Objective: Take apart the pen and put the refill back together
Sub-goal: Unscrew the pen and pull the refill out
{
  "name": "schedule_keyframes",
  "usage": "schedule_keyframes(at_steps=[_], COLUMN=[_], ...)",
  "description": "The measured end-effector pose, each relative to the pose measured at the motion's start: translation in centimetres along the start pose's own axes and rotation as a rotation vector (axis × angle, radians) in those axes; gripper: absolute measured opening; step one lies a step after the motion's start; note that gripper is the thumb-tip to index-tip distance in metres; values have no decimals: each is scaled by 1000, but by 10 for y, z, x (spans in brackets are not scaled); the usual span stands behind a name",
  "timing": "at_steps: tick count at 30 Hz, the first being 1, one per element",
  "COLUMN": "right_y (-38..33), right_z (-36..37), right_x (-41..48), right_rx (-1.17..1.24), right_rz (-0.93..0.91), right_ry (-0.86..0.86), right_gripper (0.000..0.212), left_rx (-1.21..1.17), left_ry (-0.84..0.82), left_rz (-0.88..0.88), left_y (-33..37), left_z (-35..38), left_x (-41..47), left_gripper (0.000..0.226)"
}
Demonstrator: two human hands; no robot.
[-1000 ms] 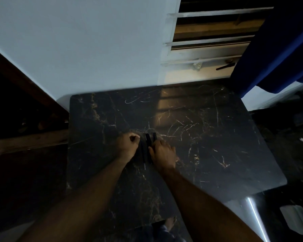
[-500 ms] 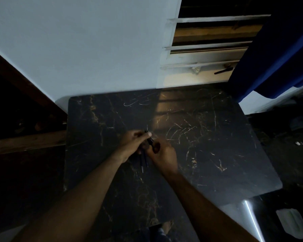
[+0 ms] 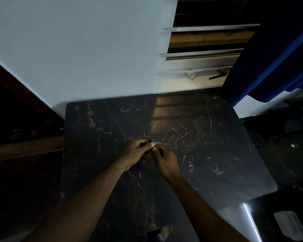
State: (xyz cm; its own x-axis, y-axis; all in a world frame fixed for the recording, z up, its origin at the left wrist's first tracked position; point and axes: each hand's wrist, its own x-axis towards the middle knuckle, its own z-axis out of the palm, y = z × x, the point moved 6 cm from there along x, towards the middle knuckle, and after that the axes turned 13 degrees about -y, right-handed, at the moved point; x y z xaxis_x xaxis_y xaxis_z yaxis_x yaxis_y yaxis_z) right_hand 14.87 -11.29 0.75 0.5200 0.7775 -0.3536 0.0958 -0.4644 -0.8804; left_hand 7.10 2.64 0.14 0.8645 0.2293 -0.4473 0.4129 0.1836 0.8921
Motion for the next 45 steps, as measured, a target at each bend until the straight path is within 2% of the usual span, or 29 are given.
schedule_keyframes(at_steps=[5,8,9,10,14,16,19,21,23,24,26,28,31,34,39,45], right_y=[-5,10,16,21,23,11,-10,-26,-40,-46,-56,-66,-78,-82,-90,-94], right_z=[5,9,9,8,3,5,5,2,-3,-5,-7,-9,-14,-19,-30,-42], right_x=[1,-7,-11,-16,-31,-34,-41,-46,-50,-52,-57,-58,-58,-59,-57,-50], right_rx=[-133,-101,-52,9,317,431,569,661,740,769,800,810,891,1034,1104,988], right_rz=[4,101,104,85,65,54,26,10,-10,-16,-17,-22,-9,37,48,-16], right_ry=[-41,-119,-133,-136,-99,-103,-152,-201,-253,-285,-346,-391,-471,-527,-593,-550], right_gripper=[30,35,37,39,43,40,35,34,30,29,29,32,37,40,39,30], left_rx=[-189,-429,-436,-342,449,623,736,690,430,245,25,-51,-90,-88,-205,-245], left_ry=[139,478,575,619,513,450,371,396,373,280,50,-115,-218,-272,-280,-147], left_rz=[11,-85,-130,-170,-277,-268,-359,-332,-92,36,185,239,277,307,271,324], left_y=[-24,-52,-63,-73,-91,-83,-63,-38,1,22,59,84,100,104,100,100], left_z=[0,-28,-40,-50,-61,-58,-53,-52,-37,-23,9,32,42,44,44,44], left_x=[-6,-23,-33,-42,-60,-60,-60,-66,-67,-64,-59,-57,-51,-45,-38,-33], left_gripper=[19,20,19,20,28,32,46,52,32,21,19,22,25,23,41,40])
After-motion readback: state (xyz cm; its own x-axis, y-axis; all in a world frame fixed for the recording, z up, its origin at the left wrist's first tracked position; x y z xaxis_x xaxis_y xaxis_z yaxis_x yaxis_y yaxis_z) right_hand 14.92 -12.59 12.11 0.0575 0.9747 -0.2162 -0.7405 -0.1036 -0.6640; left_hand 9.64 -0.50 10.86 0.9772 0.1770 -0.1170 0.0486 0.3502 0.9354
